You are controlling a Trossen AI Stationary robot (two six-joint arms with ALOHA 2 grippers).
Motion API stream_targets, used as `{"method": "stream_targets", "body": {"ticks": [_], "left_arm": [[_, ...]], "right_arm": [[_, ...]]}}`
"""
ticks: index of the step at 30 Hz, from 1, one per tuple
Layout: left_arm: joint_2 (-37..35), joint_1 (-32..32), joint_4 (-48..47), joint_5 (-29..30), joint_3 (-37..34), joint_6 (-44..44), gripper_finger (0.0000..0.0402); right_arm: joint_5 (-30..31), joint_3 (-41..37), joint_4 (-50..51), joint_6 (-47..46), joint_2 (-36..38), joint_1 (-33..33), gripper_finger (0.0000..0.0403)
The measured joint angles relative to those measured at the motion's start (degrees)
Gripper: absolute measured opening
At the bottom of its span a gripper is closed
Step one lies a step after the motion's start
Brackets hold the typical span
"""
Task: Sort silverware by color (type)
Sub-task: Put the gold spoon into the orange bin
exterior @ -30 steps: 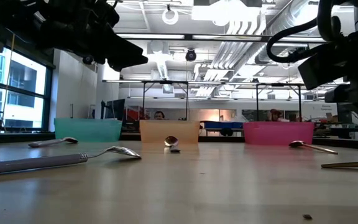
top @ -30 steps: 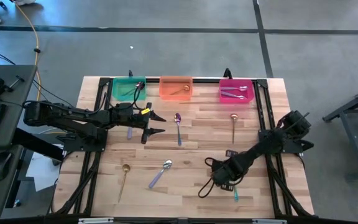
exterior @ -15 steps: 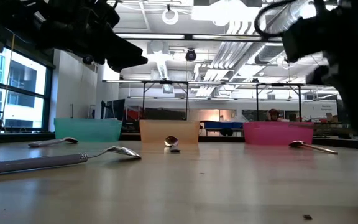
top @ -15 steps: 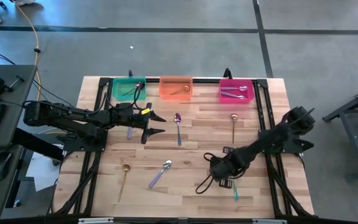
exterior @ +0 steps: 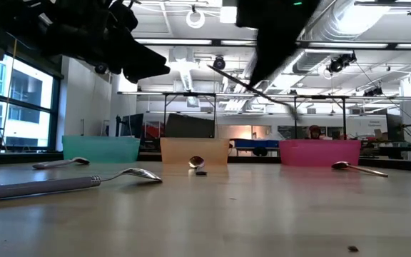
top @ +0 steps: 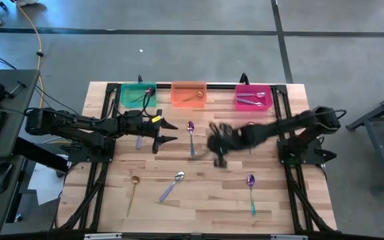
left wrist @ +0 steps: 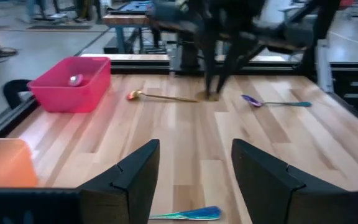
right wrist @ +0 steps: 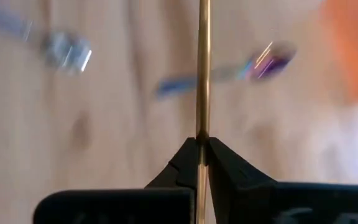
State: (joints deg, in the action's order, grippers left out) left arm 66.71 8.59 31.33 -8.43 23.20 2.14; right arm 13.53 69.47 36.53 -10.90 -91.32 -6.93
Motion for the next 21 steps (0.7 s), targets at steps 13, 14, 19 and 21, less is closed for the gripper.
{"method": "stream_targets", "body": {"ticks": [13,14,19,21], "left_arm": [[0.0,4.3,0.9,1.2,-1.1,2.7,0.0114],[0.0,4.8,1.8,1.2,-2.2,2.8,0.0108],[-1.1,7.4,10.2,0.3,-8.5,1.2,0.008],[-1.9,7.9,12.4,0.0,-10.4,1.0,0.0071]], "right_arm": [[-10.6,22.2,-1.4,23.9,-13.2,24.9,0.0],[-11.1,24.8,-0.5,24.6,-15.2,26.1,0.0],[-14.4,37.5,5.0,28.2,-25.0,31.7,0.0],[-15.9,42.2,6.8,29.7,-29.0,33.5,0.0]]}}
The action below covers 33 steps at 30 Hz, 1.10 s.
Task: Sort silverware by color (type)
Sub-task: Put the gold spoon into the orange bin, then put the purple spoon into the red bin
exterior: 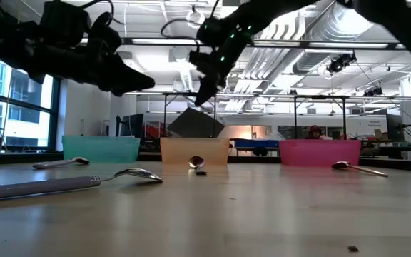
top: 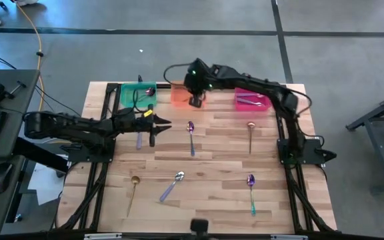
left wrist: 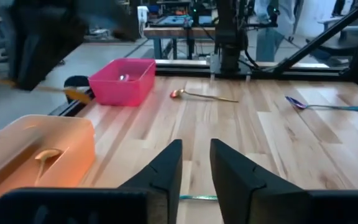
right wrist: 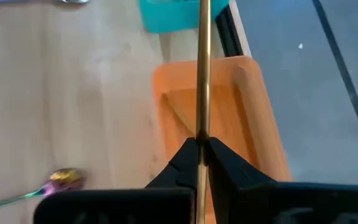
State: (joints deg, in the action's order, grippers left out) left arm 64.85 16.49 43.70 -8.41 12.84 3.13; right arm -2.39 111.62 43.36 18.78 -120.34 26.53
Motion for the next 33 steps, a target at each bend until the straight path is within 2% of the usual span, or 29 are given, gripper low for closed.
{"method": "stream_targets", "body": {"ticks": [9,13,22,33], "left_arm": [[-3.7,2.4,0.0,0.0,-2.6,0.7,0.005],[-3.9,3.0,-0.5,-0.1,-2.7,0.6,0.0049],[-3.9,3.0,-0.6,-0.1,-2.7,0.6,0.0048],[-3.9,3.0,-0.6,0.0,-2.7,0.6,0.0048]], "right_arm": [[-4.6,15.9,6.3,-0.5,-15.8,5.3,0.0],[-4.9,19.7,8.4,-1.2,-19.6,6.1,0.0],[-4.9,18.8,8.7,-2.0,-21.3,6.5,0.0006],[-4.9,20.6,7.7,-2.2,-21.4,6.4,0.0073]]}}
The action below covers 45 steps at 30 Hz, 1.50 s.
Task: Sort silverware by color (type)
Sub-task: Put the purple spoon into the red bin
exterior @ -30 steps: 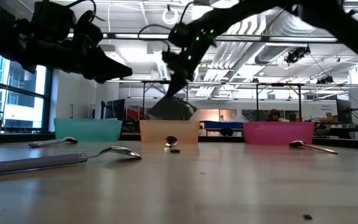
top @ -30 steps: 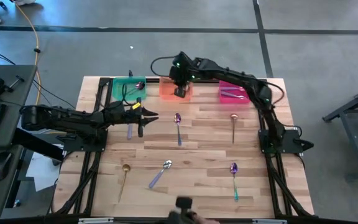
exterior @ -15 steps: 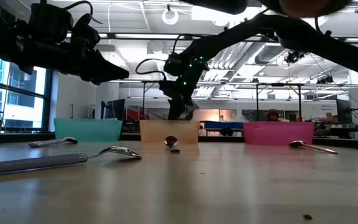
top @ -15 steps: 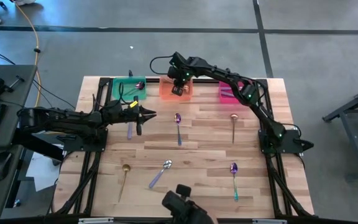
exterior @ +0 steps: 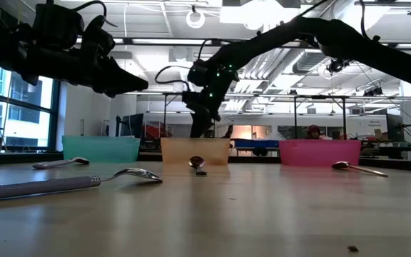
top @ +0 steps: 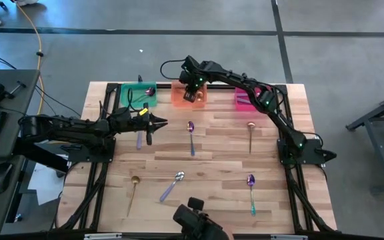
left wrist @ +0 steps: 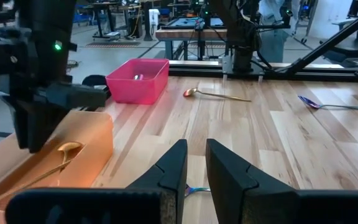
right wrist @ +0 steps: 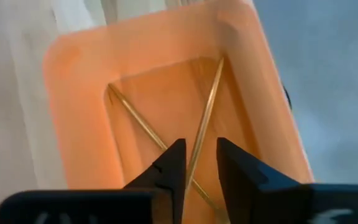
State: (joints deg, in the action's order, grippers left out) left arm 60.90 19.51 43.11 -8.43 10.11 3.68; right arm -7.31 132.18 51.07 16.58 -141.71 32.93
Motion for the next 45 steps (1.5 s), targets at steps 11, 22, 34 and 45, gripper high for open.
{"method": "stream_targets", "body": {"ticks": [11,22,34,45], "left_arm": [[0.0,0.0,-1.5,0.0,0.0,0.0,0.0048],[0.0,-2.9,-2.2,0.0,0.0,0.0,0.0048],[0.0,-3.7,-12.4,2.2,4.4,-9.0,0.0048],[0.0,-7.8,-59.4,28.4,17.3,-25.1,0.0087]], "right_arm": [[-3.3,-5.3,-6.4,1.5,6.8,-4.5,0.0009],[1.7,-51.4,-53.7,-15.6,27.3,-9.8,0.0],[18.9,-86.4,-64.3,-21.2,56.4,-17.8,0.0],[19.1,-108.0,-89.3,-26.6,65.6,-18.0,0.0]]}}
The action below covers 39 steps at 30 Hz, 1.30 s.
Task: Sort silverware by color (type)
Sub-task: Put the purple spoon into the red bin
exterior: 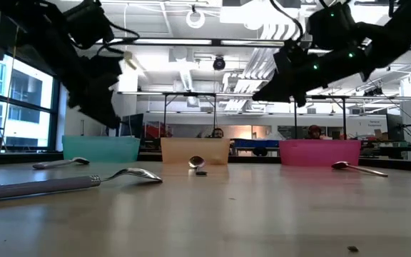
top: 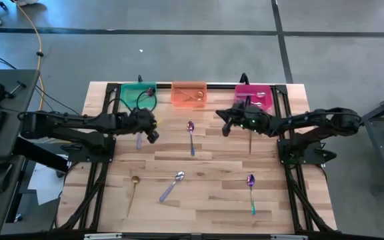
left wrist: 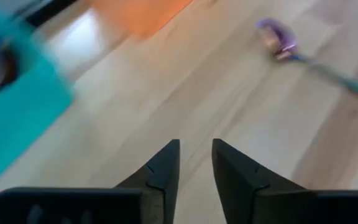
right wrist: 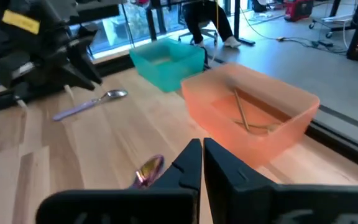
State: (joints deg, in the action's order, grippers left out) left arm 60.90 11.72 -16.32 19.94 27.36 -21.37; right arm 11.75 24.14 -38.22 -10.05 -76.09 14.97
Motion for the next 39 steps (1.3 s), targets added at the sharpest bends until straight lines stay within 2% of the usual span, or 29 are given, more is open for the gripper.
{"method": "stream_targets", "body": {"ticks": [5,9,19,22,26,30,36,39], "left_arm": [[0.6,-0.3,-9.4,2.9,0.3,-15.2,0.0124],[1.8,0.5,-14.4,3.2,0.3,-21.1,0.0148],[6.0,2.2,-18.6,3.2,-0.7,-26.5,0.0157],[7.8,3.3,-17.6,3.5,-1.8,-26.5,0.0157],[9.7,5.3,-11.1,3.2,-4.5,-23.2,0.0155],[10.5,6.4,-4.7,3.0,-6.6,-19.3,0.0125],[9.2,6.4,0.2,2.2,-7.7,-11.3,0.0025],[8.4,6.2,3.1,1.5,-8.0,-9.9,0.0011]], "right_arm": [[0.0,-0.3,-0.2,1.0,0.0,0.0,0.0],[-1.1,0.3,-0.4,1.3,0.0,0.0,0.0],[-1.2,0.5,-0.2,1.1,0.0,-0.1,0.0],[-1.3,0.5,-0.2,1.1,0.0,-0.5,0.0],[-1.3,0.5,-0.2,1.1,0.0,-0.9,0.0],[-1.3,0.5,-0.2,1.0,0.0,-0.9,0.0],[-1.3,0.5,-0.2,0.9,0.0,-0.9,0.0],[-1.3,0.5,0.1,0.4,0.0,-0.9,0.0]]}}
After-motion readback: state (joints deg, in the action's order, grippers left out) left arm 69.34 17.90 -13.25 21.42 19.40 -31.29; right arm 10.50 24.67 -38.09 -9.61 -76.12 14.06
